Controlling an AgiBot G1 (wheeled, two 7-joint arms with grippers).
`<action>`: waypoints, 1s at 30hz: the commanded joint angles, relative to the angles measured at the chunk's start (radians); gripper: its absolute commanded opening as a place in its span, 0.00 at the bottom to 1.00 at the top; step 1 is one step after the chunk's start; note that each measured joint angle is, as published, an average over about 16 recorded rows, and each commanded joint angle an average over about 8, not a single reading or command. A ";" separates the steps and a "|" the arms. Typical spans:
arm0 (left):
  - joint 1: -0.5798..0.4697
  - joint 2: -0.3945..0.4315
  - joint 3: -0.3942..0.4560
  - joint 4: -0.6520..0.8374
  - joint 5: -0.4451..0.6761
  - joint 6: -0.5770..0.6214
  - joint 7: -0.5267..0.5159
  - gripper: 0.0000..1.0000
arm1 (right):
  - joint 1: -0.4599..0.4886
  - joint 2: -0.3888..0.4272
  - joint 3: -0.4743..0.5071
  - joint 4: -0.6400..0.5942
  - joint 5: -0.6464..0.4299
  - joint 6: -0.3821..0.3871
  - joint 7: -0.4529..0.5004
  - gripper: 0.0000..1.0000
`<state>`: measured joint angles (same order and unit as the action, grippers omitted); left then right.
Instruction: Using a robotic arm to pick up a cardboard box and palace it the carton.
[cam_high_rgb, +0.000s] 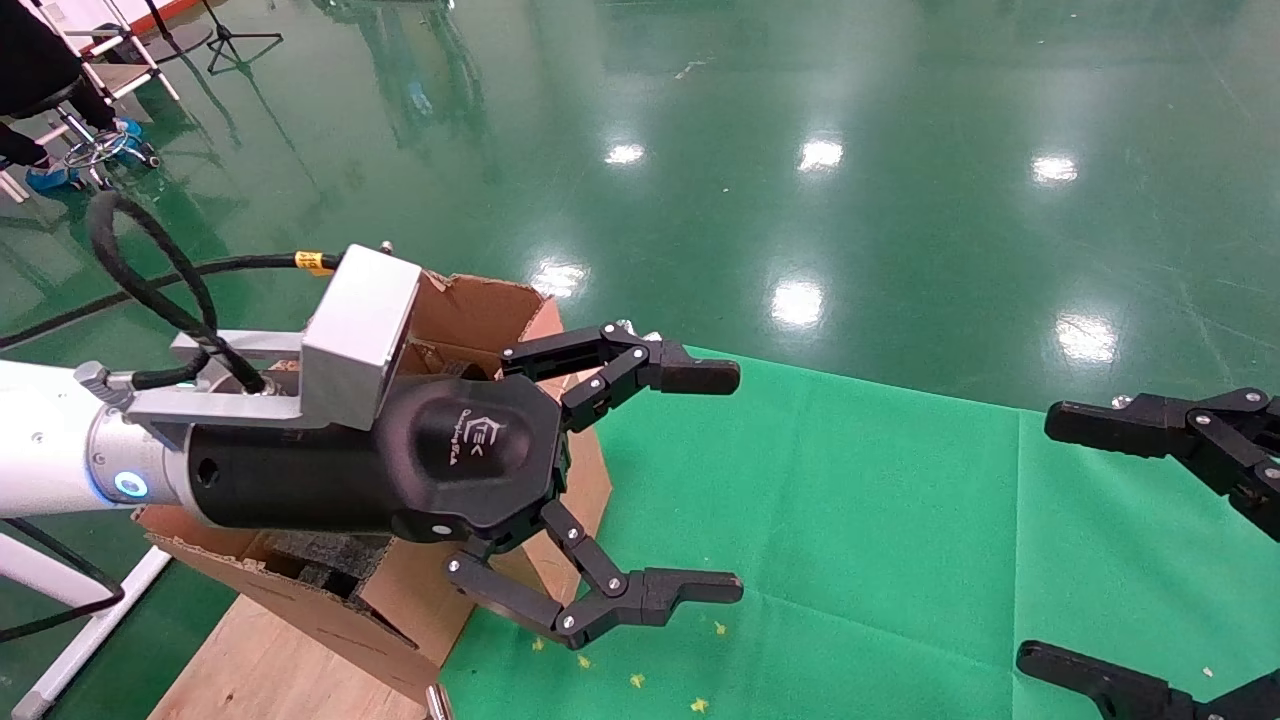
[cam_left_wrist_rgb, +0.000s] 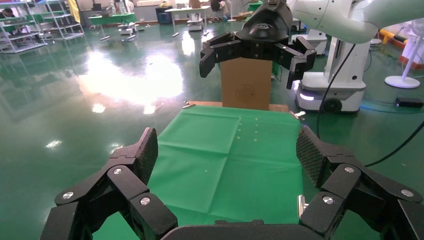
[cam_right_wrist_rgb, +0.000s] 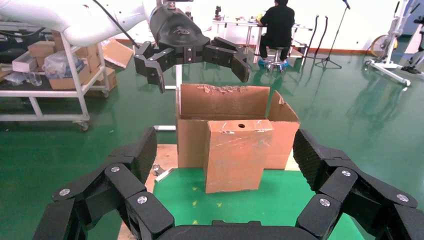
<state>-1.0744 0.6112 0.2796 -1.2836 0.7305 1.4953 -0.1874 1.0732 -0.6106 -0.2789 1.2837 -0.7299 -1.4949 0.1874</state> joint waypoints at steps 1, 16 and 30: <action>0.000 0.000 0.000 0.000 0.000 0.000 0.000 1.00 | 0.000 0.000 0.000 0.000 0.000 0.000 0.000 1.00; 0.000 0.000 0.000 0.000 0.000 0.000 0.000 1.00 | 0.000 0.000 0.000 0.000 0.000 0.000 0.000 0.77; -0.055 -0.028 0.043 -0.044 0.226 -0.117 -0.014 1.00 | 0.001 0.000 -0.001 -0.001 0.000 0.000 -0.001 0.00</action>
<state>-1.1232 0.5866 0.3180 -1.3205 0.9292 1.3904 -0.2016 1.0747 -0.6107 -0.2797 1.2829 -0.7298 -1.4953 0.1869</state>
